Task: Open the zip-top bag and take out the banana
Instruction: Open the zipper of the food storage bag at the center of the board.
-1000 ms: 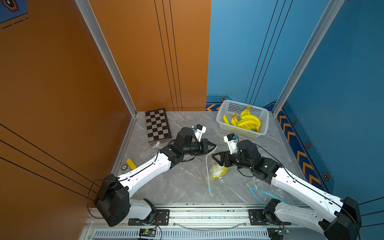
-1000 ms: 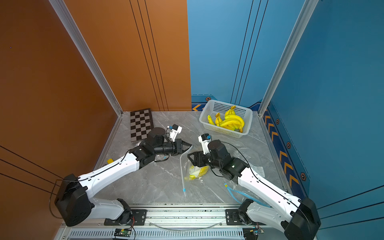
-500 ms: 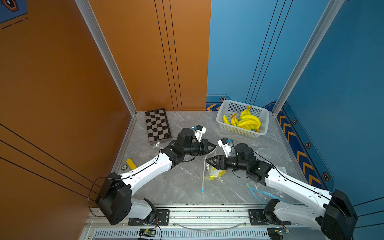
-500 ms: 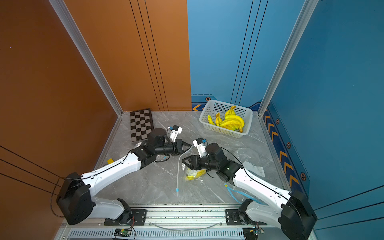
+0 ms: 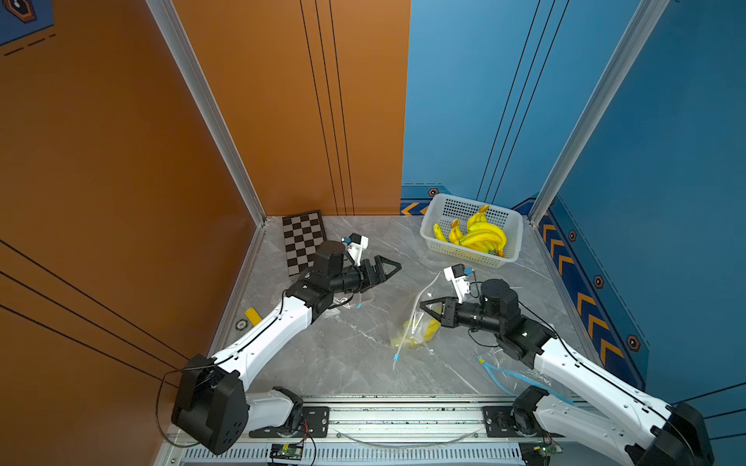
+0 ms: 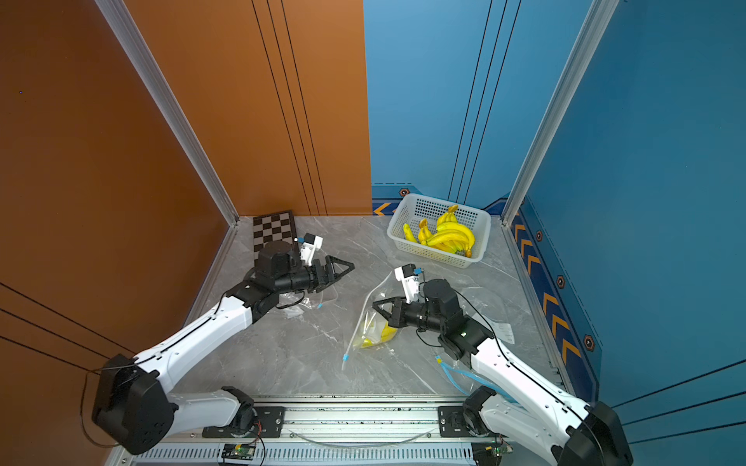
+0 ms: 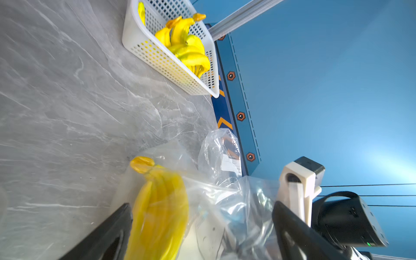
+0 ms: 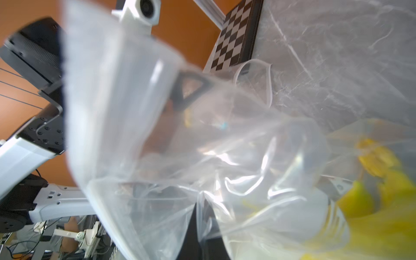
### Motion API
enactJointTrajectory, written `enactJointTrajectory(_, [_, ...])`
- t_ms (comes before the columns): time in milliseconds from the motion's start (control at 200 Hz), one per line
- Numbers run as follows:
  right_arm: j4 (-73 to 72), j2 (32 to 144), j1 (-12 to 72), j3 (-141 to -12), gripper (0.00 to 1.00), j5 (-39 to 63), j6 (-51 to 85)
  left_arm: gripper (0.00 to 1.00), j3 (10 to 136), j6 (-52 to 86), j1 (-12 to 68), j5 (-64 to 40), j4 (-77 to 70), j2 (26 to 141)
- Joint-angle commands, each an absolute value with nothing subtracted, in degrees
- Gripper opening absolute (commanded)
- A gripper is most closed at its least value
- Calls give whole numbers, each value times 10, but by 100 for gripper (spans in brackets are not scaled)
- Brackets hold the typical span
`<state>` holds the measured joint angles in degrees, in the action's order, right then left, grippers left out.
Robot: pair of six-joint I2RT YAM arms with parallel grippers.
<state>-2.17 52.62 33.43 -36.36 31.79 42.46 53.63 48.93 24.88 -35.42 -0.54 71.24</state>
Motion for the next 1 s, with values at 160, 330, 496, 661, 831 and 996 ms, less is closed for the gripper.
enactJointTrajectory(160, [-116, 513, 286, -315, 0, 481, 415, 98, 488, 402, 278, -454, -13, 701])
enactJointTrajectory(330, [-42, 531, 284, -339, 0, 491, 331, 98, 482, 475, 290, -578, -113, 770])
enactJointTrajectory(496, [-56, 549, 272, -334, 0, 494, 330, 98, 458, 504, 337, -614, -187, 795])
enactJointTrajectory(661, [-77, 568, 256, -316, 0, 505, 339, 98, 420, 577, 344, -629, -332, 803])
enactJointTrajectory(831, [-106, 584, 233, -306, 0, 523, 355, 98, 409, 597, 350, -666, -390, 804])
enactJointTrajectory(996, [-119, 590, 227, -306, 0, 524, 365, 90, 385, 563, 358, -672, -390, 811])
